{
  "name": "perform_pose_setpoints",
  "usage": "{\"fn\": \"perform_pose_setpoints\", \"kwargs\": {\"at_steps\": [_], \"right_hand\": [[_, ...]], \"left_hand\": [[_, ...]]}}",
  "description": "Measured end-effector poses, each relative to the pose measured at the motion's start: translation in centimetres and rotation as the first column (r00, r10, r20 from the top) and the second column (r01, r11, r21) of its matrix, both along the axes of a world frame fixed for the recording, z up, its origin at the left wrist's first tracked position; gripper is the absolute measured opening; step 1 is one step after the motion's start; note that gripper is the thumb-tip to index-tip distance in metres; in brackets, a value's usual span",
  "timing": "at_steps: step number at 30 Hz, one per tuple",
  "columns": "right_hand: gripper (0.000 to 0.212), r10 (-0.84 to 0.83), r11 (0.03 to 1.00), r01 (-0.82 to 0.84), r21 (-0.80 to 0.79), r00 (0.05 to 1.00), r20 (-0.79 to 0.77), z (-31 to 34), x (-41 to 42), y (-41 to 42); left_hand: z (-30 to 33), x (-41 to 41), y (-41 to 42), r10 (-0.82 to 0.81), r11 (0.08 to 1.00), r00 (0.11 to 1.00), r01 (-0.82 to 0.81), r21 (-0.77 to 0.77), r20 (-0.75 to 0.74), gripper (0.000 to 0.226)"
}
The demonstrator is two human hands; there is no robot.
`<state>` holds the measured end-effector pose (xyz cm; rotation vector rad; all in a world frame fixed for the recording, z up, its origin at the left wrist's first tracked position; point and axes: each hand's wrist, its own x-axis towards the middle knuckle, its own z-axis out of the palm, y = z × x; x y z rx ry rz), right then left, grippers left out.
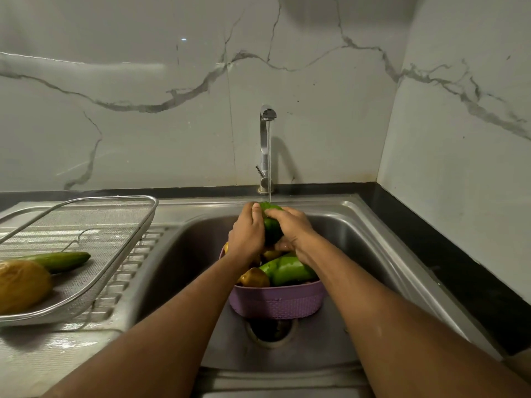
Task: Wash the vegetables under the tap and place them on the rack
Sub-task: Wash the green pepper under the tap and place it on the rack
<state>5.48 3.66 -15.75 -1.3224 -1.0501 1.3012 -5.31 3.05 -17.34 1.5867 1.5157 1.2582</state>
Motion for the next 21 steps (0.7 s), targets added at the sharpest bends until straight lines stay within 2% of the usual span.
{"fn": "perform_pose_setpoints", "kwargs": {"at_steps": [4,7,9,13,18,21], "right_hand": [[0.019,0.042,0.999,-0.043,-0.015,0.997,-0.068,0.2,0.3,-0.4],[0.029,-0.013,1.000,0.012,-0.026,0.999,-0.035,-0.1,0.2,-0.6],[0.037,-0.068,0.997,0.068,-0.025,0.998,0.004,-0.7,-0.2,-0.1],[0.033,-0.148,0.989,0.147,0.022,0.988,0.049,-0.9,-1.1,0.3],[0.033,0.066,0.997,-0.065,0.036,0.998,-0.024,0.2,-0.4,-0.3],[0.036,0.036,0.998,-0.039,0.057,0.999,0.040,-0.1,-0.2,-0.2]], "left_hand": [[-0.3,-0.3,0.5,0.012,1.000,0.999,-0.012,-0.005,0.042,0.032],[-0.5,-0.3,0.3,-0.008,1.000,0.998,0.008,-0.011,0.056,0.038],[-0.4,-0.2,-0.1,-0.016,1.000,0.998,0.017,-0.014,0.055,0.032],[0.0,-0.1,-0.4,-0.016,1.000,0.996,0.017,-0.008,0.084,0.027],[-0.2,-0.2,0.5,0.025,1.000,0.984,-0.025,-0.005,0.174,0.034],[0.0,-0.2,0.3,0.006,1.000,0.983,-0.005,-0.006,0.184,0.031]]}}
